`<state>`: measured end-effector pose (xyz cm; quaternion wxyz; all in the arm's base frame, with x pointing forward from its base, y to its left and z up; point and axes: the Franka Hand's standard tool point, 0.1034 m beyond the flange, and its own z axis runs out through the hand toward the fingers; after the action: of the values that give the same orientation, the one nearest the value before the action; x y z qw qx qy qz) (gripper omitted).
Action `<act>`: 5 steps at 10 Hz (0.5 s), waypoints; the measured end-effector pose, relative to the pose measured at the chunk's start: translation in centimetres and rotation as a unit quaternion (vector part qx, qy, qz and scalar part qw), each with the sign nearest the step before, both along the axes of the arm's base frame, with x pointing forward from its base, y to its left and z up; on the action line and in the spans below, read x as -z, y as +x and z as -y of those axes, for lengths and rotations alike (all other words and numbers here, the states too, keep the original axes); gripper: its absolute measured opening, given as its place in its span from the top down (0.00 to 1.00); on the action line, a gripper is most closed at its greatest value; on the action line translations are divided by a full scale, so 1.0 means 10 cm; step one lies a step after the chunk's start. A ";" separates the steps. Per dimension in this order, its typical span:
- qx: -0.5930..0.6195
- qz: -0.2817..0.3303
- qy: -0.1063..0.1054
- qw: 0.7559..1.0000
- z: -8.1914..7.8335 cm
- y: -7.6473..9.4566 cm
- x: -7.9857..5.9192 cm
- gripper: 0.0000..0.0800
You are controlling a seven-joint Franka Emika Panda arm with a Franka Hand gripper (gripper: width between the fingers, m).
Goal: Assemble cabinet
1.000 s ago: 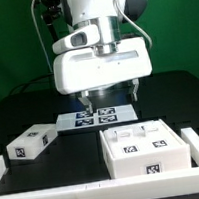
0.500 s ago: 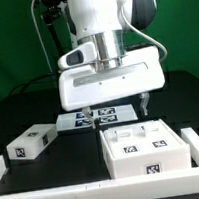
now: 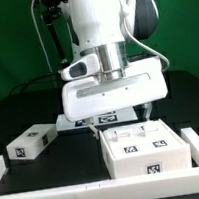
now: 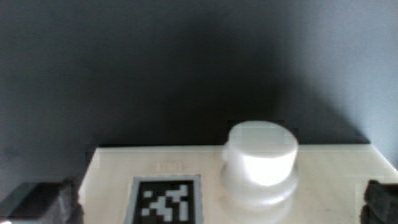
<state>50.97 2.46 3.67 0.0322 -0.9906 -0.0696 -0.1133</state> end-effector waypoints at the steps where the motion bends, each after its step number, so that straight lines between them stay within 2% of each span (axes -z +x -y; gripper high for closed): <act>1: 0.000 0.000 0.000 1.000 0.00 0.00 0.00 0.00; 3: 0.000 -0.002 0.001 1.000 0.00 -0.02 0.06 0.00; 5: 0.001 -0.012 0.004 1.000 -0.03 -0.10 0.25 0.00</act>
Offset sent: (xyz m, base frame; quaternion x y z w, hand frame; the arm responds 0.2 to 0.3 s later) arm 0.0008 0.0038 -0.0282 0.0098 -0.0022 0.0414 0.9991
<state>50.02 2.72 1.21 0.0367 -0.9919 -0.0675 -0.1014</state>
